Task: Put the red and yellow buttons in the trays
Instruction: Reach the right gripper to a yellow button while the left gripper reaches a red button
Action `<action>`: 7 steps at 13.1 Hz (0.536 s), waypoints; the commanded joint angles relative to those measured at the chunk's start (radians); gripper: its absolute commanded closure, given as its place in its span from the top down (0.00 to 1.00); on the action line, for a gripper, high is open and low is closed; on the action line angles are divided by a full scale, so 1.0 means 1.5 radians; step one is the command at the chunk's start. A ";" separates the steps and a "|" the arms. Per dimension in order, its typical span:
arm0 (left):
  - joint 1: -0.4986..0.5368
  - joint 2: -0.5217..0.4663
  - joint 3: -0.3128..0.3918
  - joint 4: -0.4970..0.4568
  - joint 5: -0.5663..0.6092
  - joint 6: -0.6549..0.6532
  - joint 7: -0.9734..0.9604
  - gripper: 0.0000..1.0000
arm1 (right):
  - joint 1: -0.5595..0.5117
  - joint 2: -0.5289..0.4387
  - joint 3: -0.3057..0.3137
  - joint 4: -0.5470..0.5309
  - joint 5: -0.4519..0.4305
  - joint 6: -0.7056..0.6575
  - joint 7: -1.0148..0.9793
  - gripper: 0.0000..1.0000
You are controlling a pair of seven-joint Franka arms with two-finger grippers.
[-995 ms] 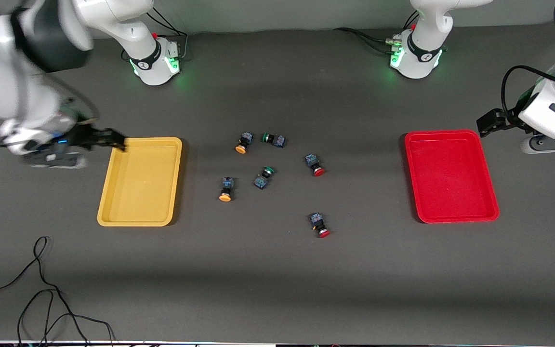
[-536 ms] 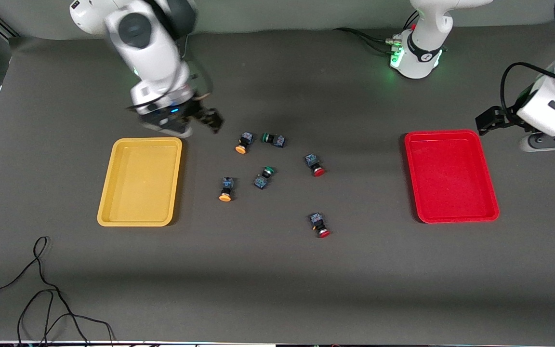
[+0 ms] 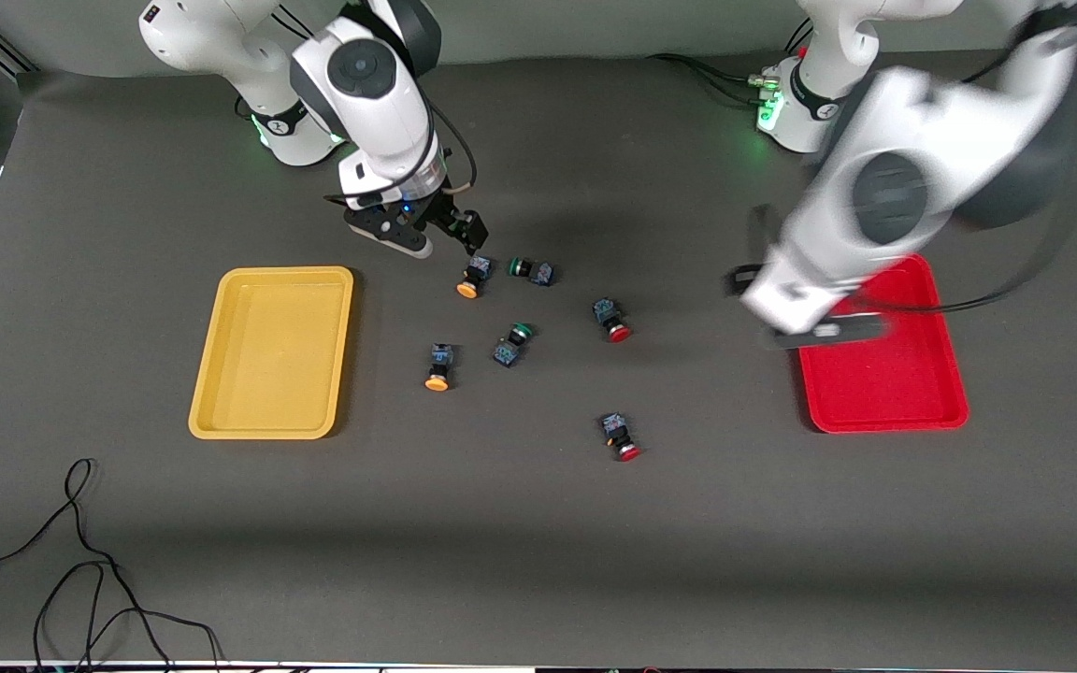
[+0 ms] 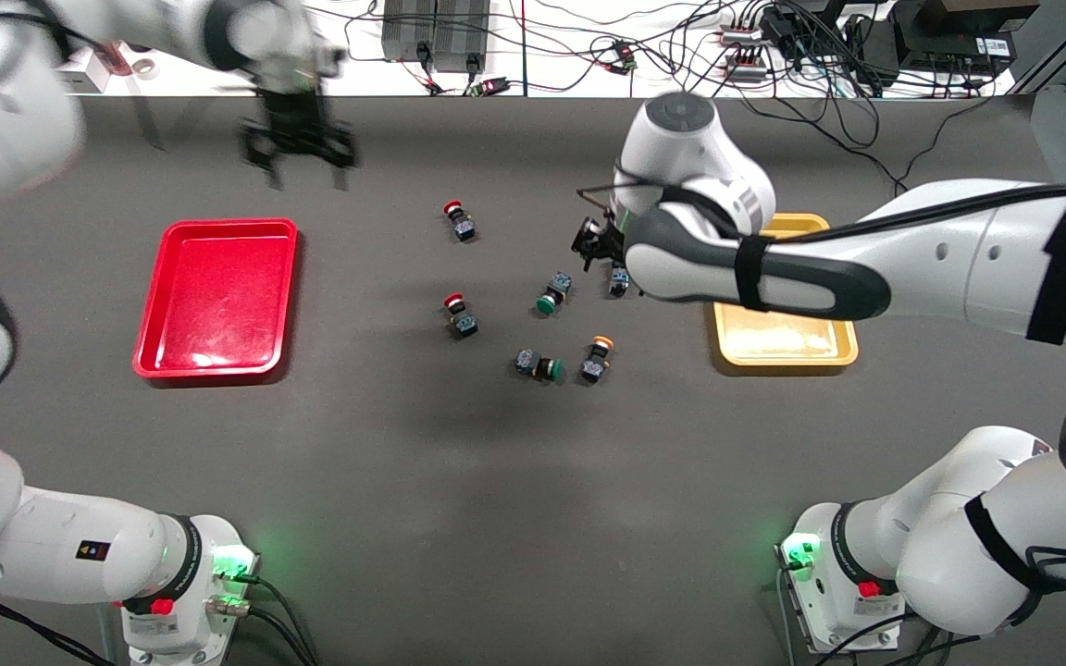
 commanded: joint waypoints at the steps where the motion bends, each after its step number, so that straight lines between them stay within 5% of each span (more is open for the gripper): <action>1: -0.047 0.124 -0.044 0.061 0.005 0.059 -0.175 1.00 | 0.026 0.031 0.000 -0.079 -0.003 0.116 0.011 1.00; 7: -0.120 0.232 -0.047 0.052 0.014 0.179 -0.259 1.00 | 0.029 0.171 0.001 -0.112 0.001 0.282 0.013 1.00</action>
